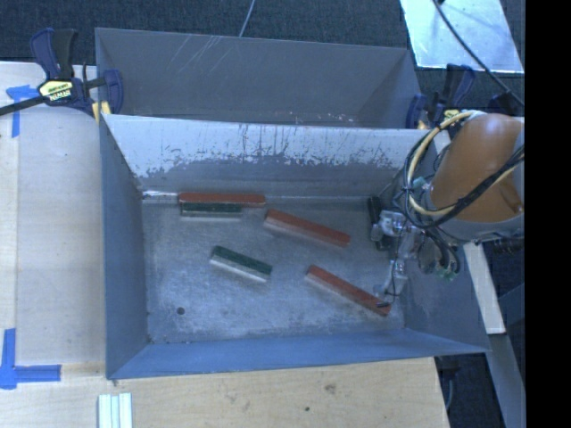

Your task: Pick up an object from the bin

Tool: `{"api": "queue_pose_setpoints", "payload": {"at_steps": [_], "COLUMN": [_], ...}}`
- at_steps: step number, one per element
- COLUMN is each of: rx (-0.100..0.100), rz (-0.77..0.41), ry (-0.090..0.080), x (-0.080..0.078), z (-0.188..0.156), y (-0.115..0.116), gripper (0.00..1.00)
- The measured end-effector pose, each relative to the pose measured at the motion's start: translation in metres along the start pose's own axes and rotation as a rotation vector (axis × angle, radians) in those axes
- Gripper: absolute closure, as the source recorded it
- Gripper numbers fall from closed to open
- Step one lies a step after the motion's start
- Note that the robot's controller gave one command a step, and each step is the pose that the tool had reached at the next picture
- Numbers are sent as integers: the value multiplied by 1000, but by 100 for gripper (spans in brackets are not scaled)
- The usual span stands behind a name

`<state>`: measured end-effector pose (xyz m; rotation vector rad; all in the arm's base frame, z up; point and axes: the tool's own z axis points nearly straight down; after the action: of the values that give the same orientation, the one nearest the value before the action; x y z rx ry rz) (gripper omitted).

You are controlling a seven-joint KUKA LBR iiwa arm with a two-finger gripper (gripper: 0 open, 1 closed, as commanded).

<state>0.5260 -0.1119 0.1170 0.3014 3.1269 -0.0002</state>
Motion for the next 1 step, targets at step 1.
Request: {"api": "queue_pose_setpoints", "payload": {"at_steps": [1], "rx": [0], "rz": [43], "ry": [-6], "x": [10], "z": [-7], "y": [1], "gripper": [0]}}
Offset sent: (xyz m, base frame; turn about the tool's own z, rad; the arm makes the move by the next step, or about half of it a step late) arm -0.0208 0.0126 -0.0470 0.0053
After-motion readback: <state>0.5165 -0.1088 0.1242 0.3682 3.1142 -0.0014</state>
